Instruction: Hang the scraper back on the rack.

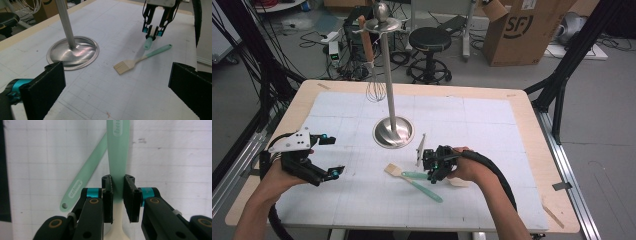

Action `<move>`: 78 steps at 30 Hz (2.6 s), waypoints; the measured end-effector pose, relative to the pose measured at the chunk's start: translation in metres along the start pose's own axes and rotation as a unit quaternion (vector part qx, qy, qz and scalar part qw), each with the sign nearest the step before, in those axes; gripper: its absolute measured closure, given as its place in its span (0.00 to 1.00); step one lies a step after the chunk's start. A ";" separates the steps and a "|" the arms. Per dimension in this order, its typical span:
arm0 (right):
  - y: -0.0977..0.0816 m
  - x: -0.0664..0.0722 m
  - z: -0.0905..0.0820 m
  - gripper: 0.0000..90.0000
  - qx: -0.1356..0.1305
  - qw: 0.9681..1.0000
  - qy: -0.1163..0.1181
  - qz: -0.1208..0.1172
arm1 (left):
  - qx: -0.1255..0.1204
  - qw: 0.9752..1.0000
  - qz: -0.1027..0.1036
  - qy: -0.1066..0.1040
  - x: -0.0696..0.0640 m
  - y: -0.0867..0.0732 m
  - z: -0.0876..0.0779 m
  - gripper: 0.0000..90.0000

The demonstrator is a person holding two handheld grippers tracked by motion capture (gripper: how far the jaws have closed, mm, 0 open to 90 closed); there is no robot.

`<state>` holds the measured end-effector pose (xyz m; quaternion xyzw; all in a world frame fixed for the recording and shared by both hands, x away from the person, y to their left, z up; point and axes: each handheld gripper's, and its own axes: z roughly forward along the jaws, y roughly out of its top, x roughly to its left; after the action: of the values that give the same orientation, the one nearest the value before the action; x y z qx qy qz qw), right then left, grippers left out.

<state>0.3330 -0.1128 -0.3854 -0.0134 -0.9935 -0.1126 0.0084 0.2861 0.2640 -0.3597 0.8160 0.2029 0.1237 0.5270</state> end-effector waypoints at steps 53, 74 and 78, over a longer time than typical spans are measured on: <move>-0.045 -0.037 -0.156 0.88 -0.299 0.949 -0.051 0.092 | -0.001 1.000 -0.009 0.004 0.002 -0.004 -0.001 0.02; -0.036 -0.060 -0.193 0.88 -0.330 0.937 -0.063 0.096 | 0.000 1.000 -0.006 0.001 0.003 -0.004 -0.001 0.02; -0.034 -0.064 -0.200 0.88 -0.336 0.935 -0.064 0.095 | -0.001 1.000 -0.007 0.003 0.003 -0.005 -0.002 0.02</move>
<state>0.3988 -0.1922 -0.1995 -0.1165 -0.8905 -0.4370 -0.0499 0.2871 0.2688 -0.3632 0.8136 0.2100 0.1222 0.5283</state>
